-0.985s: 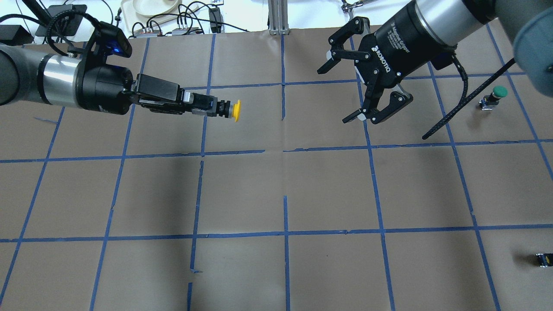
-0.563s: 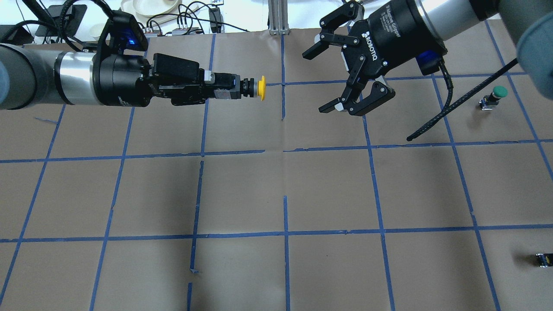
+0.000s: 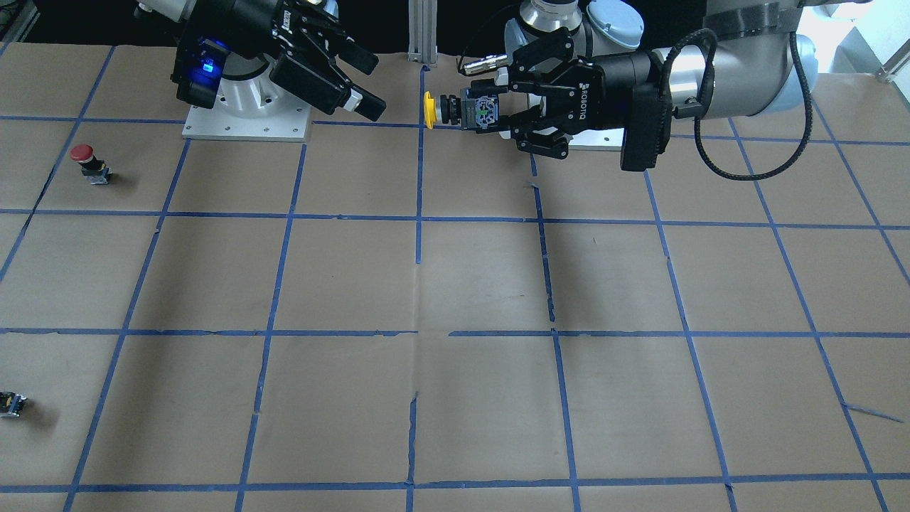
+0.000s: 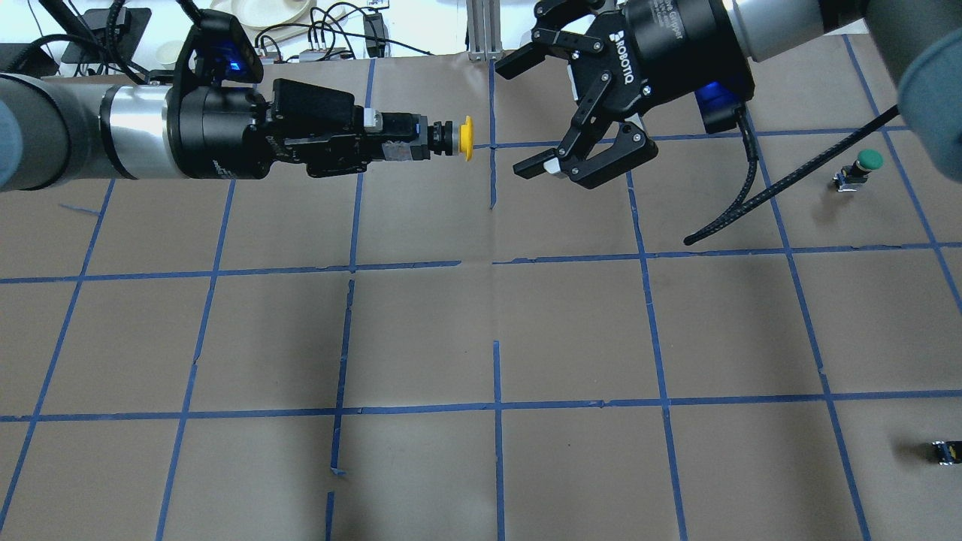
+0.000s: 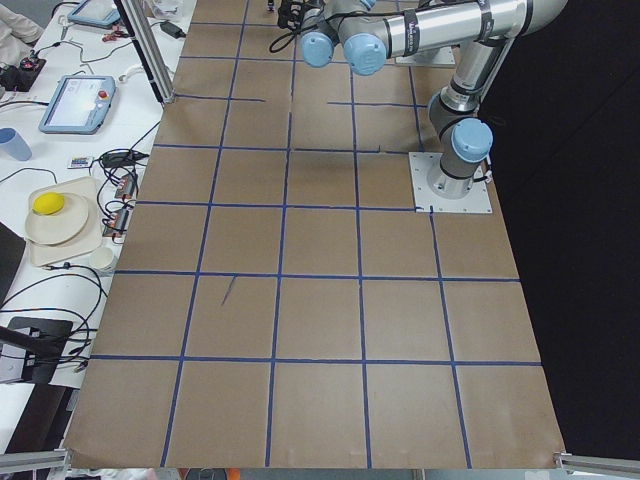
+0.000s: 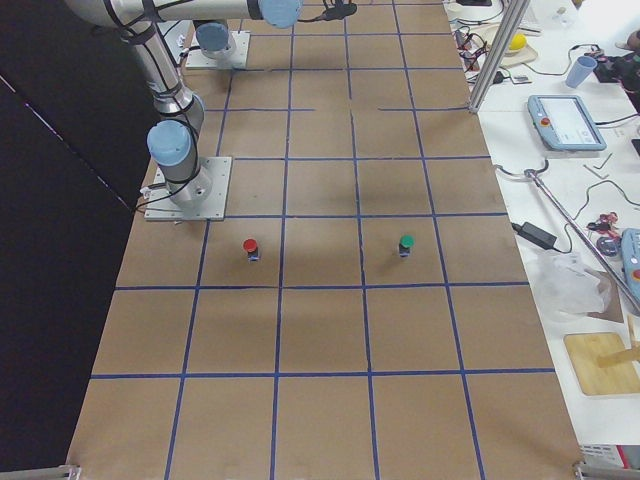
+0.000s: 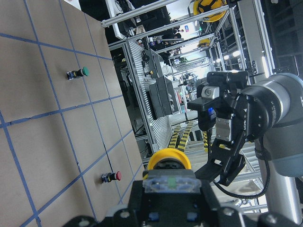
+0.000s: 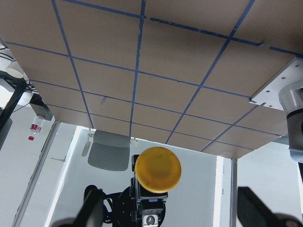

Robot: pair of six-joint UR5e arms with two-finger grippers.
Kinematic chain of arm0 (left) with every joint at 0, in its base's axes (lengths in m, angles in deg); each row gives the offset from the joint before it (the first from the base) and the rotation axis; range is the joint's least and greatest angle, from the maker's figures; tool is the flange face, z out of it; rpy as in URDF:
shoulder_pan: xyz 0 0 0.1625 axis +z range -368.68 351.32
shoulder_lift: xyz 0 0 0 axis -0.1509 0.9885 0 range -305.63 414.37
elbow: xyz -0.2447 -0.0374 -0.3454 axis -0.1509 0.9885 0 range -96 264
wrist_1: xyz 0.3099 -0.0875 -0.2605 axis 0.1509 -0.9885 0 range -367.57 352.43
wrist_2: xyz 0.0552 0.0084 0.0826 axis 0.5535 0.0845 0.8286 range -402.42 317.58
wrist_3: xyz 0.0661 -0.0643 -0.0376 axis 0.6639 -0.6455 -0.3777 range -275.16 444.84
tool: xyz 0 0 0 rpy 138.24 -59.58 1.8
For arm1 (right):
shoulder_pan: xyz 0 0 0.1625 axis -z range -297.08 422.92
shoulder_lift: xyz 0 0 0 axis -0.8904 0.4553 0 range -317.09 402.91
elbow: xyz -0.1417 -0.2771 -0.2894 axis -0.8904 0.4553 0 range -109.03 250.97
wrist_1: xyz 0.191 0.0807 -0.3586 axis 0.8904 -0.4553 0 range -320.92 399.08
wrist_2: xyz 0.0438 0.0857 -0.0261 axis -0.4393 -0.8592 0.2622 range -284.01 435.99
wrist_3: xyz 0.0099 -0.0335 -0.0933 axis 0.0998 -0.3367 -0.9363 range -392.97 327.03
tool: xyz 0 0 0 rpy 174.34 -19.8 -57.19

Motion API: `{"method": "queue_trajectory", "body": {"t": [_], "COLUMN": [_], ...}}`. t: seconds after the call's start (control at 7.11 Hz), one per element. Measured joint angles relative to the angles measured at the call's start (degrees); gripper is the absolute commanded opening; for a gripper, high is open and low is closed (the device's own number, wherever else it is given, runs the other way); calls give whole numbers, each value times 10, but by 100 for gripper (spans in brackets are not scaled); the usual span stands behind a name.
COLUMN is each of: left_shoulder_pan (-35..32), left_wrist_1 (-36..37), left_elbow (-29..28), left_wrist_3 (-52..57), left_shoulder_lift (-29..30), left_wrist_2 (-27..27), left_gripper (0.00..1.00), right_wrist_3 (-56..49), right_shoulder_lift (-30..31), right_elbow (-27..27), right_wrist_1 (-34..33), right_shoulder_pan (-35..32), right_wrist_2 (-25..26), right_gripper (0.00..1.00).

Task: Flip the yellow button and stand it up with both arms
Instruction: 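Bring the open right gripper to the yellow cap held by the left gripper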

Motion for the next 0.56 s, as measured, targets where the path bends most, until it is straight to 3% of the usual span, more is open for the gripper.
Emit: {"method": "queue_trajectory", "body": {"t": [0.56], "left_shoulder_pan": [-2], "left_wrist_1": [0], "left_elbow": [1], "left_wrist_3": [-2], "left_shoulder_lift": [0], "left_wrist_2": [-2], "left_gripper": [13], "right_wrist_3": [1], "right_shoulder_lift": [-30], "right_elbow": [-4], "right_wrist_1": [-21], "right_shoulder_pan": [-5], "right_wrist_2": [-26], "right_gripper": [98]}}
